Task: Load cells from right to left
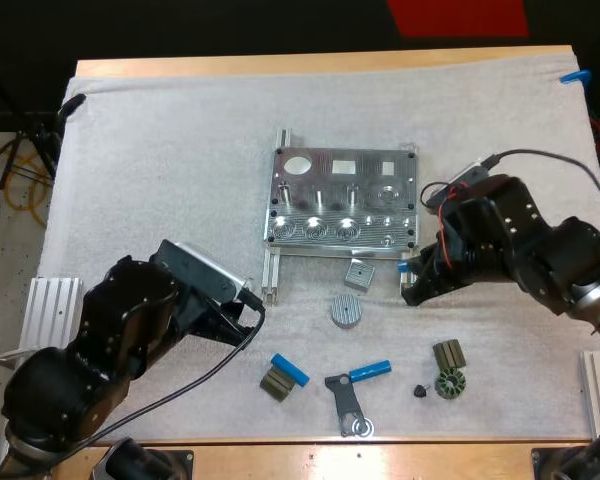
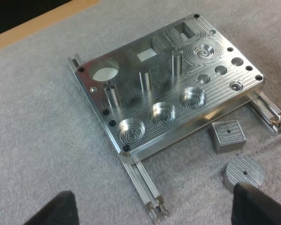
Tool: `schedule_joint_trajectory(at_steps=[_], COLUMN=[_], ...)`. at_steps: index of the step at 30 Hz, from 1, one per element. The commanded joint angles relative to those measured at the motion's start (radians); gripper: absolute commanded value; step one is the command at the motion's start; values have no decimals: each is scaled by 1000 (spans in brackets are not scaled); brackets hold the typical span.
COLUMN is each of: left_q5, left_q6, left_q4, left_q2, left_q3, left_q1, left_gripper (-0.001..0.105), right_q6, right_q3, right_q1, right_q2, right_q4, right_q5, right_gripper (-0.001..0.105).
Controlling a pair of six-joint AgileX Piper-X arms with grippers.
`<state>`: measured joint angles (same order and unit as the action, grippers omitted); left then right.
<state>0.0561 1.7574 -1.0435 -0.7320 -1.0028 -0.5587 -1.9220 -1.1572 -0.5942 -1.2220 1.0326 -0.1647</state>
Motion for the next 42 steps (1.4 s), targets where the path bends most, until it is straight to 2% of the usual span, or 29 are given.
schedule_joint_trajectory(at_steps=[1, 6, 11, 23, 28, 34, 42], left_q5=[23, 23, 44, 44, 44, 44, 44], left_q6=[18, 18, 18, 14, 14, 14, 14], left_q4=[9, 9, 9, 9, 9, 9, 9], left_q2=[5, 5, 5, 5, 5, 5, 5], left_q3=[-8, -8, -8, -8, -8, -8, -6], left_q1=[0, 0, 0, 0, 0, 0, 0], left_gripper=[66, 66, 66, 66, 66, 66, 66], right_q6=[-27, -68, -81, -195, -237, -237, -235], right_q3=[-20, -57, -96, -282, -353, -395, -394], right_q1=[4, 4, 4, 4, 4, 31, 80], right_q2=[3, 3, -35, -274, -352, -425, -490], right_q4=[3, 3, 12, 94, 125, 142, 136], right_q5=[8, 56, 56, 131, 218, 244, 241], right_gripper=[12, 12, 12, 12, 12, 12, 12])
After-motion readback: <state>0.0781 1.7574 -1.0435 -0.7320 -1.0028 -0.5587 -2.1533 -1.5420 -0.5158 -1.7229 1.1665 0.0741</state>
